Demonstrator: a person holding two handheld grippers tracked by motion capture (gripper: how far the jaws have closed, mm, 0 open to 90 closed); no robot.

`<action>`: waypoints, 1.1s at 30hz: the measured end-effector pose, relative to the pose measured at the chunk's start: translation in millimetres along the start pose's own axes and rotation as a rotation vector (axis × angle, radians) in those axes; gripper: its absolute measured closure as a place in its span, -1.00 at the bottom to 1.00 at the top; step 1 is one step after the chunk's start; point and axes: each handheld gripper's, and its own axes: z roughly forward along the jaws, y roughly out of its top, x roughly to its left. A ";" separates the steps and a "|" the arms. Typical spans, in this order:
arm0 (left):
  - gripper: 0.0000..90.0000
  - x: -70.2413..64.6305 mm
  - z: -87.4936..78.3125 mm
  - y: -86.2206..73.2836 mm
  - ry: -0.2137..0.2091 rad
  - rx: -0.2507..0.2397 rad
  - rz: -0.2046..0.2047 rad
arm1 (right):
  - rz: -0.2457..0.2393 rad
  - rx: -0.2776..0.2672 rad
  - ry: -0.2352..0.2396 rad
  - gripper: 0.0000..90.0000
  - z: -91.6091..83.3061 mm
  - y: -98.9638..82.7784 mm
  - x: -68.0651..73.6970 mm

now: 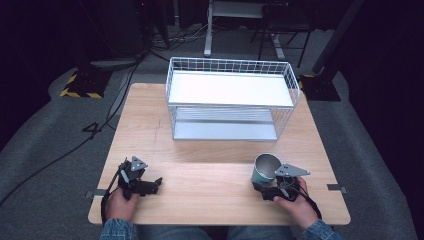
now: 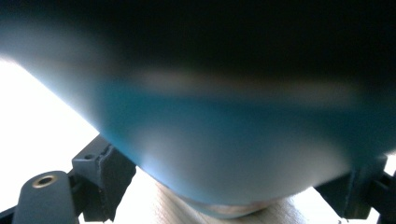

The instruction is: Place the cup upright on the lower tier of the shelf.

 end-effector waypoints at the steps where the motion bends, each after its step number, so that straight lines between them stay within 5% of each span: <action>1: -1.00 0.0 0.0 0.0 0.000 0.000 0.000 | -0.001 -0.003 0.002 -0.64 0.2 0.1 0.1; 8: -1.00 0.0 0.0 0.0 0.000 0.000 0.000 | -0.002 -0.026 -0.012 -0.50 0.0 0.2 0.2; 33: -1.00 0.0 0.0 0.0 0.000 0.000 0.000 | -0.024 -0.038 0.014 -0.49 -3.2 7.2 0.9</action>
